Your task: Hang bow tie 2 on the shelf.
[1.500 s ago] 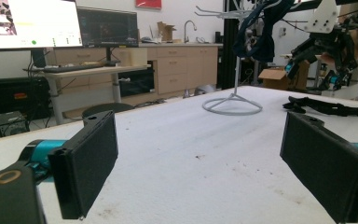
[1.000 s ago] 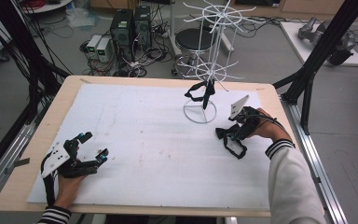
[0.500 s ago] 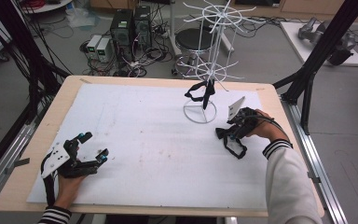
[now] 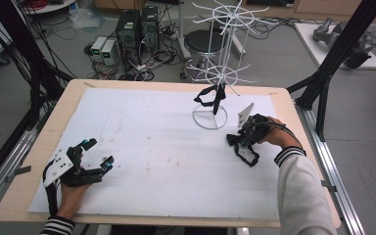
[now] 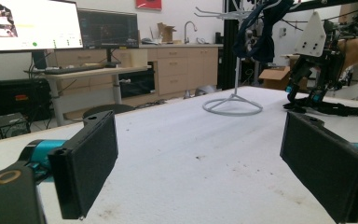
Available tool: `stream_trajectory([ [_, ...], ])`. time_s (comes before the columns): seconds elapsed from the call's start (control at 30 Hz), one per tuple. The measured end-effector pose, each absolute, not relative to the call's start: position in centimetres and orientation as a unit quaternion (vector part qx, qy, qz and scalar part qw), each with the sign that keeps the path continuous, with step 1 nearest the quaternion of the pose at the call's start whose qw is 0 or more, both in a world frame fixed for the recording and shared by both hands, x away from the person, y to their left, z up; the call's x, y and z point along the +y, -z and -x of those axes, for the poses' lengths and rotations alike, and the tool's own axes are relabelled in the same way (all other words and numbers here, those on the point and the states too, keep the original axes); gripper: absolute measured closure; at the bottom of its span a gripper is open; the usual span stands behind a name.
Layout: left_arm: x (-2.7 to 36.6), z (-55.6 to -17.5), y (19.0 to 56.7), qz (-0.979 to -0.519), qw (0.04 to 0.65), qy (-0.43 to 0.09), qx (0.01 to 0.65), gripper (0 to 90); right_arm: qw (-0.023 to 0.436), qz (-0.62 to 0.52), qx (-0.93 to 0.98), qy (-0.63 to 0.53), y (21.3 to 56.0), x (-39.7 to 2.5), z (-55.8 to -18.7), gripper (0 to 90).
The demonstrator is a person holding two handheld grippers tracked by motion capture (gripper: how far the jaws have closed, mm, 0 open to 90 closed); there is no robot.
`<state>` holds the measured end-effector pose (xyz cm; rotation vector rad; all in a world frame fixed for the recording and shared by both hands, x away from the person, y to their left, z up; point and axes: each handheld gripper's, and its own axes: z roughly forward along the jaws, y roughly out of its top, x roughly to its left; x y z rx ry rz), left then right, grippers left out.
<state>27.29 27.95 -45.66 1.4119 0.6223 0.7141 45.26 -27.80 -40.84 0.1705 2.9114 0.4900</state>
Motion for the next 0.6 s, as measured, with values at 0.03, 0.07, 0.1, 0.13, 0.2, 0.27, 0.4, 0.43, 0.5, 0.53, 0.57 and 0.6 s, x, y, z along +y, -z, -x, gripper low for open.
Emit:
stream_trajectory([
  [0.03, 27.95, -27.28, 45.66, -0.624, 0.66, -0.316, 0.276, 11.6, 0.097, -0.058, 0.98, -0.164, 40.88, -27.79, -45.27, 55.5],
  [0.07, 27.95, -27.3, 45.66, -0.624, 0.66, -0.315, 0.275, 11.7, 0.097, -0.057, 0.98, -0.161, 40.9, -27.78, -45.3, 55.6],
  [0.1, 27.95, -27.29, 45.66, -0.624, 0.66, -0.316, 0.275, 11.6, 0.094, -0.06, 0.981, -0.158, 40.98, -27.73, -45.27, 55.5],
  [0.13, 27.95, -27.3, 45.66, -0.624, 0.66, -0.315, 0.275, 11.6, 0.094, -0.059, 0.981, -0.157, 41.07, -27.67, -45.29, 55.6],
  [0.2, 27.94, -27.3, 45.66, -0.623, 0.661, -0.315, 0.275, 11.6, 0.097, -0.051, 0.981, -0.158, 41.22, -27.57, -45.46, 56.0],
  [0.27, 27.95, -27.31, 45.66, -0.623, 0.66, -0.316, 0.276, 11.6, 0.095, -0.057, 0.981, -0.159, 41.21, -27.6, -45.48, 60.5],
  [0.4, 27.95, -27.3, 45.66, -0.624, 0.66, -0.316, 0.275, 11.6, 0.097, -0.061, 0.981, -0.159, 41.11, -27.82, -45.62, 71.1],
  [0.43, 27.93, -27.3, 45.66, -0.623, 0.661, -0.316, 0.276, 11.6, 0.098, -0.061, 0.981, -0.159, 41.12, -27.83, -45.63, 72.3],
  [0.5, 27.93, -27.3, 45.67, -0.623, 0.661, -0.316, 0.276, 11.6, 0.101, -0.063, 0.981, -0.151, 41.08, -27.76, -45.51, 74.9],
  [0.53, 27.93, -27.3, 45.66, -0.623, 0.661, -0.315, 0.276, 11.6, 0.104, -0.055, 0.982, -0.15, 41.07, -27.68, -45.51, 75.7],
  [0.57, 27.94, -27.3, 45.66, -0.623, 0.661, -0.315, 0.276, 11.6, 0.105, -0.062, 0.982, -0.145, 41.01, -27.63, -45.34, 76.2],
  [0.6, 27.94, -27.3, 45.66, -0.623, 0.661, -0.316, 0.276, 11.6, 0.105, -0.06, 0.982, -0.143, 40.99, -27.61, -45.34, 76.6],
])
